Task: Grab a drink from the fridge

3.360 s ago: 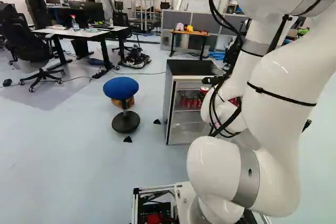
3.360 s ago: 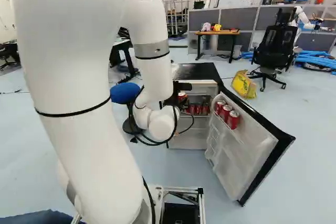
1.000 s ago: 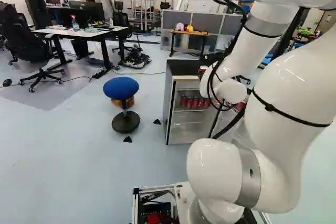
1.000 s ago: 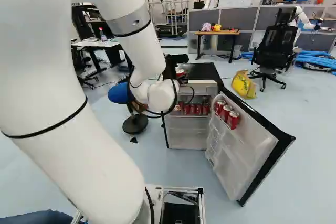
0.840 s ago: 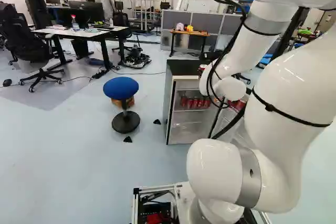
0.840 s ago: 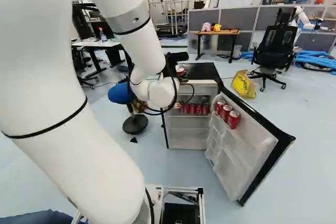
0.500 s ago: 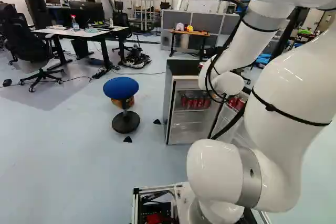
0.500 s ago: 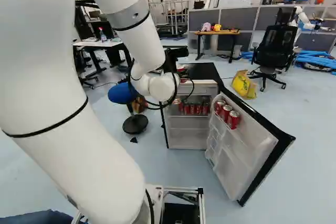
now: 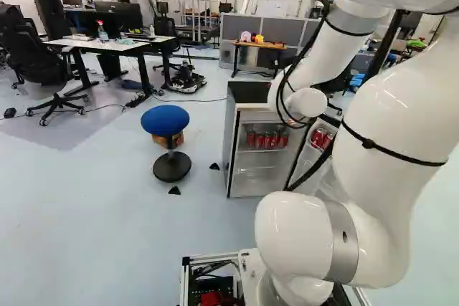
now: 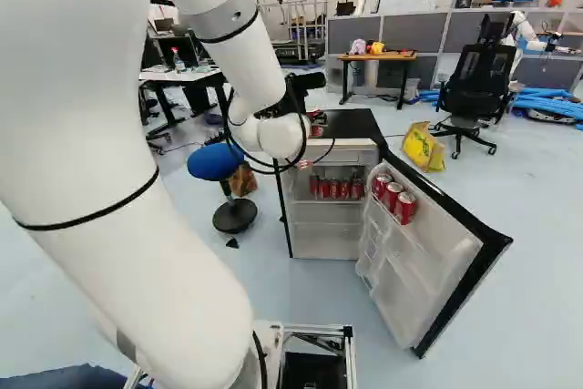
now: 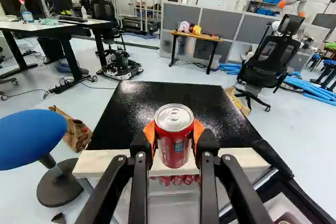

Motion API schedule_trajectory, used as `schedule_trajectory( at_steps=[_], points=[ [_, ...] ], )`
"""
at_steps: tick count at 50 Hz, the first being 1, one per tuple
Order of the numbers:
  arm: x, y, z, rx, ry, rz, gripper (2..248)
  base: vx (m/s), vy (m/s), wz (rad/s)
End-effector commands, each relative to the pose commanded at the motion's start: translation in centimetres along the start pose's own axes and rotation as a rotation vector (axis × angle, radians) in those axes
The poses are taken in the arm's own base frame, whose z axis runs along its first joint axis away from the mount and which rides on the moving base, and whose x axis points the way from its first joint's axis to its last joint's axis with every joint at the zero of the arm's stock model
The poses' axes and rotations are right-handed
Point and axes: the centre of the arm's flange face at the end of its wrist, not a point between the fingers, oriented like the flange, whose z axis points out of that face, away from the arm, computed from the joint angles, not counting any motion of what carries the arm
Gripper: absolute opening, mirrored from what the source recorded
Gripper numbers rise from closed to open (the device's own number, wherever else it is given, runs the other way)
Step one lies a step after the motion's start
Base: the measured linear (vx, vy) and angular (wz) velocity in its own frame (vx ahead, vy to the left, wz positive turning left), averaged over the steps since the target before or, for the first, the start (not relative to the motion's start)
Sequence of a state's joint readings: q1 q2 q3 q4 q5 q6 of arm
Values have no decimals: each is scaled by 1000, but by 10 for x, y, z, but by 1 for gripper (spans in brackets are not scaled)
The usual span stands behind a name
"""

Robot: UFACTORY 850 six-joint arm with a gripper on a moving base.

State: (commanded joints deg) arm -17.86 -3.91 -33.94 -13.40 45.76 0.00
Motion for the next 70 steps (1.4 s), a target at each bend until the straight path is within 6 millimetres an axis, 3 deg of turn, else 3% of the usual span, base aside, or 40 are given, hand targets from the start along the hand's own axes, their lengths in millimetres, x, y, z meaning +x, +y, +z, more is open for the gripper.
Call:
schedule_trajectory(
  at_steps=[55, 70],
  points=[
    [57, -13, 57, -23, -94, 61, 93, 0, 0, 0],
    [58, -20, 78, -22, -138, 84, 93, 0, 0, 0]
  ],
)
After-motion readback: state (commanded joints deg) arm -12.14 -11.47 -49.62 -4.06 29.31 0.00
